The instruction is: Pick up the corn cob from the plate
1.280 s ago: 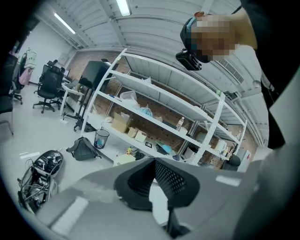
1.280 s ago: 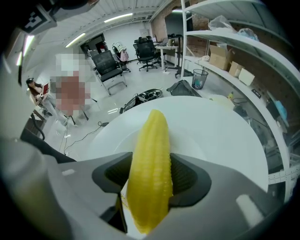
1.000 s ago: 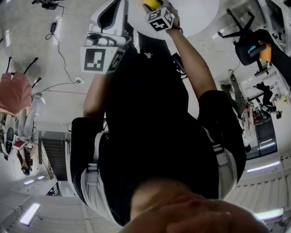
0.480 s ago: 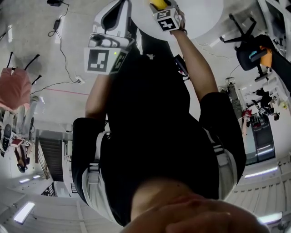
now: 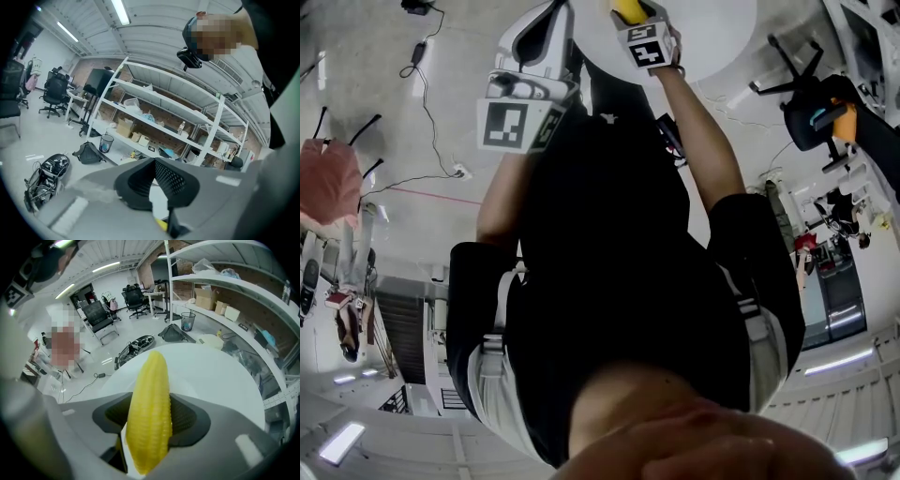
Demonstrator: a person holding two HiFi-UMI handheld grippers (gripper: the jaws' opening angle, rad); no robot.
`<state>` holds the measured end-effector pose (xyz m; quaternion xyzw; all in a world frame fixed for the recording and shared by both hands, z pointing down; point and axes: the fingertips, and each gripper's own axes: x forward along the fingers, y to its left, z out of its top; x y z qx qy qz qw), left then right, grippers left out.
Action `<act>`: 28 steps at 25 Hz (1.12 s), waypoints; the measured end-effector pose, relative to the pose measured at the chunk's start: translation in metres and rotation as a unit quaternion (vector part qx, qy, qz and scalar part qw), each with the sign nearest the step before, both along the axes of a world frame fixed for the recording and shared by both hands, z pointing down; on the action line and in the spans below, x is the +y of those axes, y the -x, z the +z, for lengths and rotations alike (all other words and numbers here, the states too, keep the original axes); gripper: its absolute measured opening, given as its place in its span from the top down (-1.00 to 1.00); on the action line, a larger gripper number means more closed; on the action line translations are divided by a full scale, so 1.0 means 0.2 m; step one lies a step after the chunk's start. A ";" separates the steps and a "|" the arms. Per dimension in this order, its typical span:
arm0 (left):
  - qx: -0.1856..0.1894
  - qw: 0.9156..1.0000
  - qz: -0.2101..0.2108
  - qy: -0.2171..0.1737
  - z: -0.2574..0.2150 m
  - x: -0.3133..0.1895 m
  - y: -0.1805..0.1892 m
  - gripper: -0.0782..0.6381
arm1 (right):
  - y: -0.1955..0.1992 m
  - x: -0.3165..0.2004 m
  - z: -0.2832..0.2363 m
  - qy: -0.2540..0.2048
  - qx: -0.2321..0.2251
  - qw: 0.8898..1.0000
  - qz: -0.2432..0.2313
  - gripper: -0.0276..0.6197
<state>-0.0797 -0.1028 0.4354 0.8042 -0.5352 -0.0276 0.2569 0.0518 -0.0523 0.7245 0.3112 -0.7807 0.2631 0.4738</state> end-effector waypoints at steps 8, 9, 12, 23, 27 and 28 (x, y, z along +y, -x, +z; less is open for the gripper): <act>-0.003 1.000 -0.003 -0.011 -0.06 0.10 0.03 0.78 | -0.02 0.00 -0.12 -0.028 -0.005 0.999 0.016 0.14; -0.001 1.000 -0.003 -0.012 -0.08 0.11 0.02 0.78 | -0.02 0.00 -0.14 -0.031 -0.006 0.999 0.018 0.14; 0.000 1.000 -0.005 -0.023 -0.12 0.13 0.04 0.78 | -0.02 0.00 -0.20 -0.041 -0.010 0.999 0.024 0.14; 0.010 0.997 -0.008 -0.073 -0.31 0.17 0.03 0.78 | 0.01 0.01 -0.41 -0.075 -0.026 0.996 0.033 0.14; 0.001 0.997 -0.007 -0.079 -0.34 0.18 0.05 0.78 | 0.01 -0.01 -0.49 -0.084 -0.037 0.995 0.050 0.14; -0.004 0.997 -0.006 -0.078 -0.34 0.19 0.06 0.78 | 0.01 -0.01 -0.51 -0.087 -0.039 0.994 0.051 0.14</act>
